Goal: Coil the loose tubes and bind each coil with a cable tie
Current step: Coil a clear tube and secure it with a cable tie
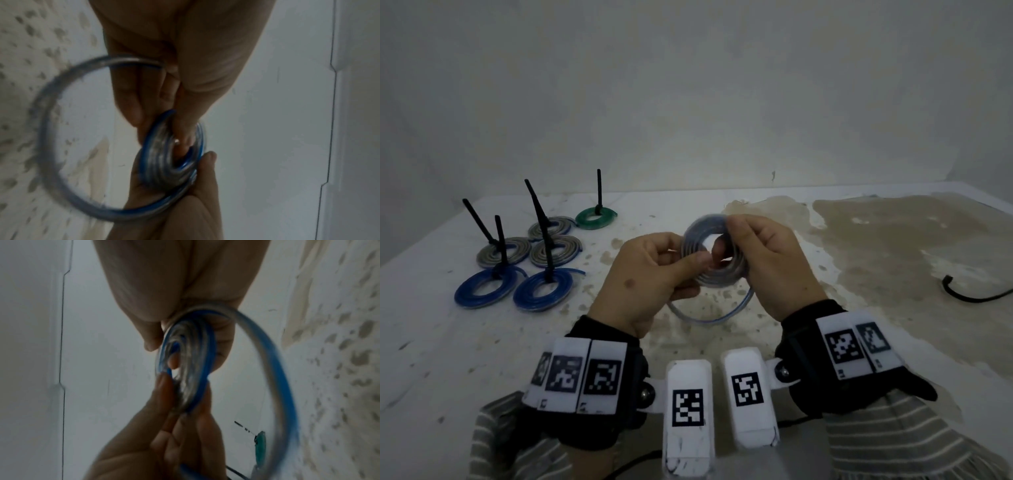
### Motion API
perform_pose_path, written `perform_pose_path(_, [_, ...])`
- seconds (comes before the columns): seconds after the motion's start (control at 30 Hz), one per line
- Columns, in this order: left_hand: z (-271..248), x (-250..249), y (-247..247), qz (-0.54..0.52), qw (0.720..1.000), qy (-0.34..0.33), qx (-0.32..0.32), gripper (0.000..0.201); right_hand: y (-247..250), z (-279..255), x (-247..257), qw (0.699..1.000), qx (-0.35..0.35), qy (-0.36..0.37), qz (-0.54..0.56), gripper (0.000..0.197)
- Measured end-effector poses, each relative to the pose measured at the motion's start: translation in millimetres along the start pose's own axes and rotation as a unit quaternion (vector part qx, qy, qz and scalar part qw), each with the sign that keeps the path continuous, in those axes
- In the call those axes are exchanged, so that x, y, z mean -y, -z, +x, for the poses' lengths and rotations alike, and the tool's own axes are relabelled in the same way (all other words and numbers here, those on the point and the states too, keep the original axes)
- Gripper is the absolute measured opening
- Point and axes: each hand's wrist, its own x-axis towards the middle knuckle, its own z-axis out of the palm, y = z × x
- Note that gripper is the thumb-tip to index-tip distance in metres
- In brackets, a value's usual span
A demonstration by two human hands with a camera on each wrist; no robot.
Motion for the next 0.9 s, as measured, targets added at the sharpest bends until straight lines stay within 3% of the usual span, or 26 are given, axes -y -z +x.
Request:
perform_pose_path(0.1, [1,2,-6,-0.089,0.996,0.018,-0.013,0.006,-4,-1,-3,0.998,-0.017,-0.030,0.052,0.030])
perform_pose_path(0.23, [0,5,-14,-0.127,0.990,0.058,0.019,0.016,-1,0,-7,0.999,-0.051,0.004,-0.015,0.032])
perform_pose_path(0.4, [2,6,-7,-0.093,0.992,0.082,0.029,0.009,7,2,-8,0.993,-0.012,0.033,-0.116,0.035])
perform_pose_path(0.7, [0,9,1,0.022,0.997,0.060,0.036,0.005,11,0,-4,0.994,0.022,-0.005,-0.109,0.047])
perform_pose_path(0.9, [2,6,2,-0.054,0.996,0.068,0.023,0.004,8,-2,-2,0.998,0.010,-0.044,-0.034,0.041])
